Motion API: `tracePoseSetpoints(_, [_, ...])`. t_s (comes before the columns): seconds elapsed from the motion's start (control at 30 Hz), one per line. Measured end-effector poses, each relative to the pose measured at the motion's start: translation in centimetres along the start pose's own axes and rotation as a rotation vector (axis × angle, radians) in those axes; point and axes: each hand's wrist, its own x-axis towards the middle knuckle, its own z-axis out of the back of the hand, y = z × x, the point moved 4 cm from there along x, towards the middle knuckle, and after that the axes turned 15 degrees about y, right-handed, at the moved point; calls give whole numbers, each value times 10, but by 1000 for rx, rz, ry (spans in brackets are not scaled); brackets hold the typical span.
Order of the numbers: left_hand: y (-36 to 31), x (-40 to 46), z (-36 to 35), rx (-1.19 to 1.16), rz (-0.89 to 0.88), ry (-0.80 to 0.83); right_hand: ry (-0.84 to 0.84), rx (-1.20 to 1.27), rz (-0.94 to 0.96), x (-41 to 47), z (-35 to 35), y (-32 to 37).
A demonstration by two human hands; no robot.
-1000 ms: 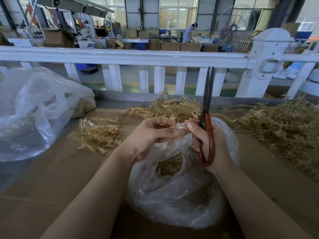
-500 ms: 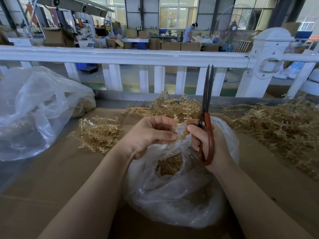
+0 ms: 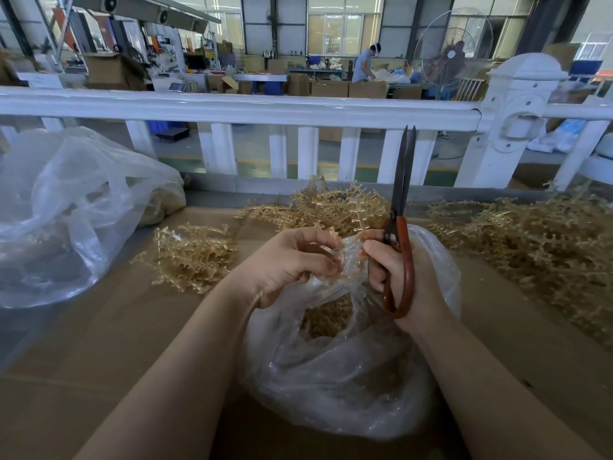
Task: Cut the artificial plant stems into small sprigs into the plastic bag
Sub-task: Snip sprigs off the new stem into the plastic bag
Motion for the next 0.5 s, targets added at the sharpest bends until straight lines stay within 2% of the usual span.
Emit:
tracePoseSetpoints(0.1, [-1, -1, 0, -2, 17, -29, 7, 6, -4, 0, -1, -1])
tracePoseSetpoints(0.3, [0, 0, -3, 221, 84, 1, 2, 64, -20, 2, 1, -2])
tracePoseSetpoints(0.5, [0, 2, -2, 143, 51, -66, -8, 27, -24, 2, 0, -1])
